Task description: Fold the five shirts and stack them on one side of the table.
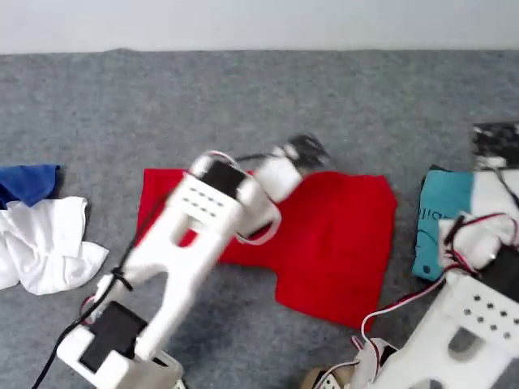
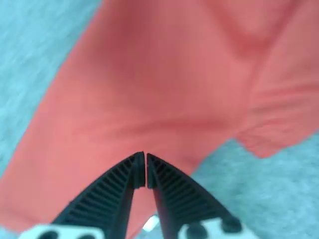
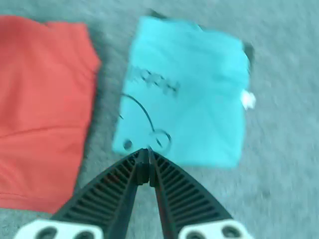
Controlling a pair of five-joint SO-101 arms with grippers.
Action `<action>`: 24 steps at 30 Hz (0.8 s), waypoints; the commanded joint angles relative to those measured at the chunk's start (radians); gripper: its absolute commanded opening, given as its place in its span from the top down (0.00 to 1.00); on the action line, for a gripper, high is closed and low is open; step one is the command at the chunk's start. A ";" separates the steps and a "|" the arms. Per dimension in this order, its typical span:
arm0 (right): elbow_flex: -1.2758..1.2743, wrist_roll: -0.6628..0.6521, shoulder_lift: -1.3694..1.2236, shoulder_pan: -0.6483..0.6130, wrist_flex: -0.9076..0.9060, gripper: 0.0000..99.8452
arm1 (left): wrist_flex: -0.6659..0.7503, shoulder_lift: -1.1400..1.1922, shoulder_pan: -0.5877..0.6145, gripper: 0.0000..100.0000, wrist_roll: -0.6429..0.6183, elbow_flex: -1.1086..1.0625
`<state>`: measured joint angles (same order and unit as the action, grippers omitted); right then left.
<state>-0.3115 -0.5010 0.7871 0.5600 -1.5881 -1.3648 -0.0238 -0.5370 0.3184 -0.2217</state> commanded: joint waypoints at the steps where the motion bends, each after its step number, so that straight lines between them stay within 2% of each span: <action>1: 0.052 0.011 0.047 0.079 -0.035 0.99 | -0.002 -0.032 -0.135 0.96 -0.005 0.038; 5: 0.049 0.011 0.071 0.122 -0.047 0.99 | 0.018 0.041 -0.221 0.86 -0.006 0.039; 14: 0.048 0.011 0.091 0.159 -0.108 0.99 | 0.041 0.175 -0.427 0.80 -0.002 0.039; 24: 0.052 0.011 0.093 0.159 -0.177 0.99 | 0.117 0.339 -0.420 0.79 0.000 0.104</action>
<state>-0.3099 -0.5010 0.8577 0.7073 -1.7415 -1.2727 0.3076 -0.9697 0.3168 -0.1818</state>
